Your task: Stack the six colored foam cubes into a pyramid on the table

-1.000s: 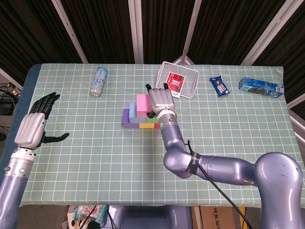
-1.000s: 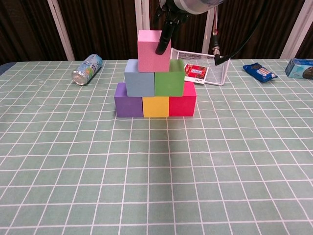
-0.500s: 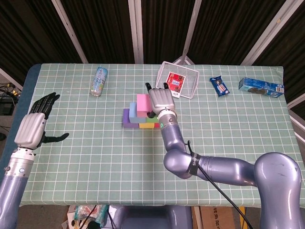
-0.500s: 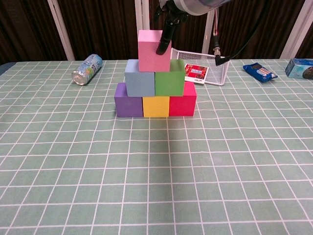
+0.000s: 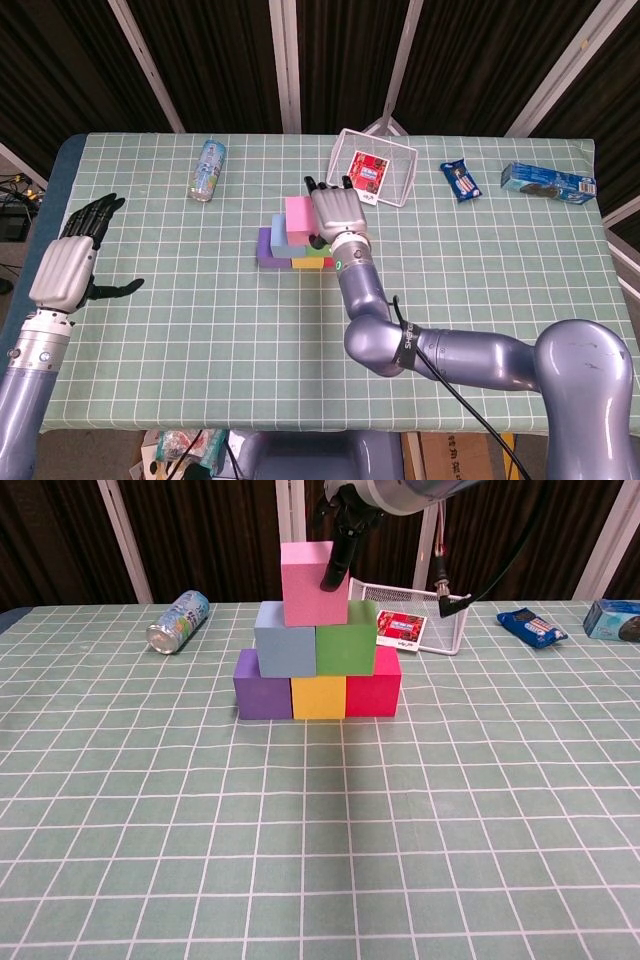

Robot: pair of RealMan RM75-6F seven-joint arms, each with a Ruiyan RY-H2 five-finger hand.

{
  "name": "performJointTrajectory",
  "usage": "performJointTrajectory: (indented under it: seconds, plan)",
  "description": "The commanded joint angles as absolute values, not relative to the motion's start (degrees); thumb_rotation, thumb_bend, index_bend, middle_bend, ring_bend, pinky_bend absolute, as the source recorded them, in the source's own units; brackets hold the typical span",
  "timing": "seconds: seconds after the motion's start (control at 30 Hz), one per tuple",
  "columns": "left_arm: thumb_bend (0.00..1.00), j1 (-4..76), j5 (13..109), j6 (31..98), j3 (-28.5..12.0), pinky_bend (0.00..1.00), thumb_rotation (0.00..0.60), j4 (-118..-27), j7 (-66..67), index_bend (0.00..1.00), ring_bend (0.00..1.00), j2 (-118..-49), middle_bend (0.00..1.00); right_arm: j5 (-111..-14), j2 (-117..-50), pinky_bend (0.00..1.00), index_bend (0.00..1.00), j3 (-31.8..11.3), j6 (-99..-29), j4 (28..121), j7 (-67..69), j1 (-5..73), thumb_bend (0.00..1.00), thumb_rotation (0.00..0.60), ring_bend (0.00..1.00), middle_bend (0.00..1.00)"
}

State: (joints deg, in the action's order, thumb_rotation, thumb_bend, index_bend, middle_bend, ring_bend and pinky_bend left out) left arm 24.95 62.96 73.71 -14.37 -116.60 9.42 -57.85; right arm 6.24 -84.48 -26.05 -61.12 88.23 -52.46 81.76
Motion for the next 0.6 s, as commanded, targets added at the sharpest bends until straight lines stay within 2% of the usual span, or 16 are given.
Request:
performJointTrajectory:
  seconds: [0.03,0.23,0.5,0.6]
  plan:
    - [0.06,24.96,62.96,73.73,-14.4,0.03,0.6,-116.58,9.4,0.0,0.0,-57.84,0.0,5.94,-84.42,0.0,0.0,-26.17,-61.38,88.51,-52.24,81.61,0.32,0.6,0.11,0.07]
    - [0.06,24.91,63.1,73.85,-14.43,0.03,0.6,-116.66,9.29,0.0,0.0,-57.74,0.0,5.95,-83.92,0.0,0.0,-25.99,-63.05,90.68,-52.4,81.12,0.32,0.6,0.0,0.0]
    - [0.06,24.75,63.49,74.2,-14.53,0.03,0.6,-116.79,9.01,0.0,0.0,-57.53,0.0,4.22,-80.35,0.0,0.0,-25.13,-66.11,97.93,-53.0,79.42,0.27,0.6,0.0,0.0]
    - [0.06,24.64,63.69,74.29,-14.49,0.03,0.6,-116.86,8.86,0.0,0.0,-57.39,0.0,2.68,-76.7,0.0,0.0,-24.61,-68.15,103.95,-52.31,77.22,0.27,0.6,0.0,0.0]
